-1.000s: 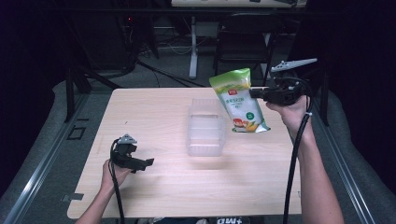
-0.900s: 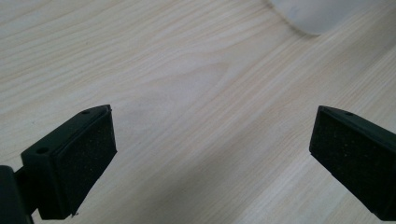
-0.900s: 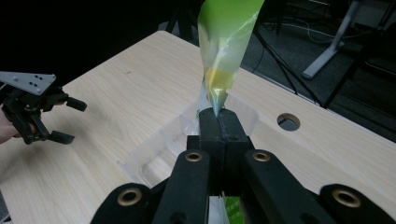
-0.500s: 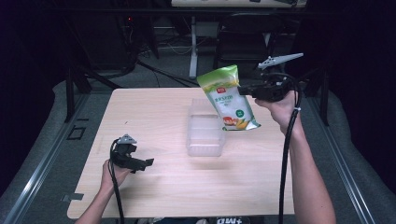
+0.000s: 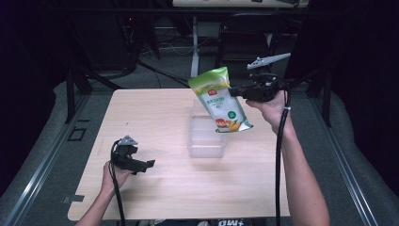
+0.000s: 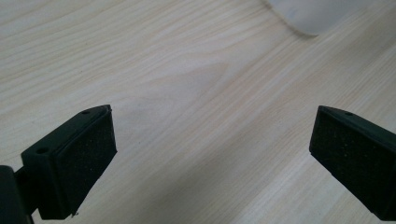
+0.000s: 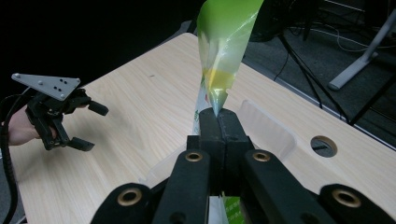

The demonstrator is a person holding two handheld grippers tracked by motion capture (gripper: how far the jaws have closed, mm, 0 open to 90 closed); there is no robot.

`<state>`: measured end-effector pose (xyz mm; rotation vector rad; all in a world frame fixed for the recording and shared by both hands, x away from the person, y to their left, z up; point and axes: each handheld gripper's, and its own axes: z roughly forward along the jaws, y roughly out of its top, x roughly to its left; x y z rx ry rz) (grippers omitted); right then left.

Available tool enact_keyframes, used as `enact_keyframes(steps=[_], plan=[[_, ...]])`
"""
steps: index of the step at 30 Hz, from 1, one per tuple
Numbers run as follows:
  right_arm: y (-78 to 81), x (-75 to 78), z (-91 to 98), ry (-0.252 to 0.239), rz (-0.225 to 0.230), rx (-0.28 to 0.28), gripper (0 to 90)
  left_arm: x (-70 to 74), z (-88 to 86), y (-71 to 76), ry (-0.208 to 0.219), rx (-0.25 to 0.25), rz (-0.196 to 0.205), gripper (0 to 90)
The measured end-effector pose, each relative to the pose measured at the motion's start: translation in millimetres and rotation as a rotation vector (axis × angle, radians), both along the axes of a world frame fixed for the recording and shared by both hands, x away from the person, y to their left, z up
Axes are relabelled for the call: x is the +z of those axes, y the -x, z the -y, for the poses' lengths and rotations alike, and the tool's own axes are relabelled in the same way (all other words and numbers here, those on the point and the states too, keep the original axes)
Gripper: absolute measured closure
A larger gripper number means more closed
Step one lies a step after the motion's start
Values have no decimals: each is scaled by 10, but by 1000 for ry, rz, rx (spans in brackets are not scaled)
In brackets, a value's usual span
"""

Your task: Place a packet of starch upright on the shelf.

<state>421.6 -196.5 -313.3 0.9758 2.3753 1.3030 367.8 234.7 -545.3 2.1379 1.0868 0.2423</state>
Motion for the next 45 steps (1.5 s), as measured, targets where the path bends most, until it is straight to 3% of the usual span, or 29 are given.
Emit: enact_keyframes(steps=[20, 33, 36, 45], plan=[[-96, -163, -340, -16, -17, 56, 900, -1, -3, 4, 4, 0, -1, 5], [-217, -531, -591, -26, -61, 94, 900, -1, -3, 7, 3, -12, -12, 6], [-266, -664, -654, -4, -73, 97, 900, -2, -3, 6, 0, -14, -12, 6], [-314, -824, -704, 0, -87, 105, 900, -6, 0, 6, 4, -14, -15, 6]])
